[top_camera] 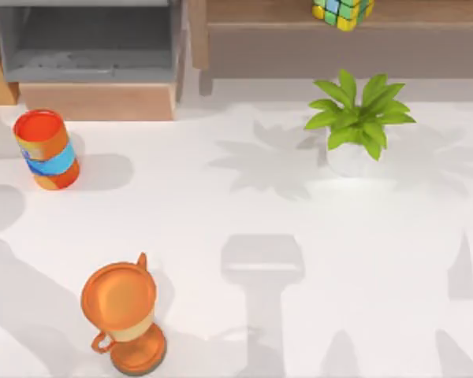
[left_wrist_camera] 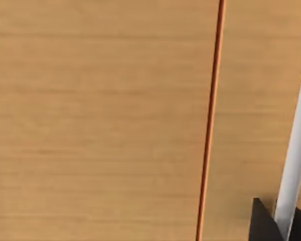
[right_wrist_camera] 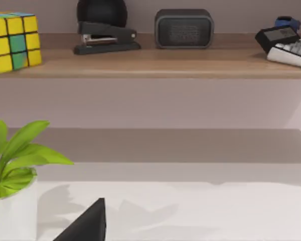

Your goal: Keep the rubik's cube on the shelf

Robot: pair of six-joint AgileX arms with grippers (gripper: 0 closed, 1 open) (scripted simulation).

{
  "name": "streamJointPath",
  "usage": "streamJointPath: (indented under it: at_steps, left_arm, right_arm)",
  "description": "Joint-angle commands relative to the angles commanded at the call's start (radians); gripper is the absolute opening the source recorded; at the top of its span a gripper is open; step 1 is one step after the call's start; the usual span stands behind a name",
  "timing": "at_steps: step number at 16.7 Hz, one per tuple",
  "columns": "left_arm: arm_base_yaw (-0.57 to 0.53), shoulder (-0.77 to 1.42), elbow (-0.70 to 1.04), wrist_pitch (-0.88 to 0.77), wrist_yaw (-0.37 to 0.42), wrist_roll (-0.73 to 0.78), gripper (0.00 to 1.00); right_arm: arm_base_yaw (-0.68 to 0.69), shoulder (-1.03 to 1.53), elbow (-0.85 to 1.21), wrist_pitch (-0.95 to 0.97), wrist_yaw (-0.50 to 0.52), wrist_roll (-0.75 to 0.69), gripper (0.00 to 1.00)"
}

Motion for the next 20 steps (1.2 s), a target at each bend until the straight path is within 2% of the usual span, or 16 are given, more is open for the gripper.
streamJointPath:
  at_steps: [5, 18, 20]
  left_arm:
    - [-0.005, 0.009, 0.019, -0.012, -0.005, 0.003, 0.0]
    - [-0.005, 0.009, 0.019, -0.012, -0.005, 0.003, 0.98]
    - [-0.005, 0.009, 0.019, -0.012, -0.005, 0.003, 1.0]
  right_arm:
    - [0.0, 0.0, 0.0, 0.0, 0.0, 0.0, 1.0]
    - [0.0, 0.0, 0.0, 0.0, 0.0, 0.0, 1.0]
    - [0.0, 0.0, 0.0, 0.0, 0.0, 0.0, 1.0]
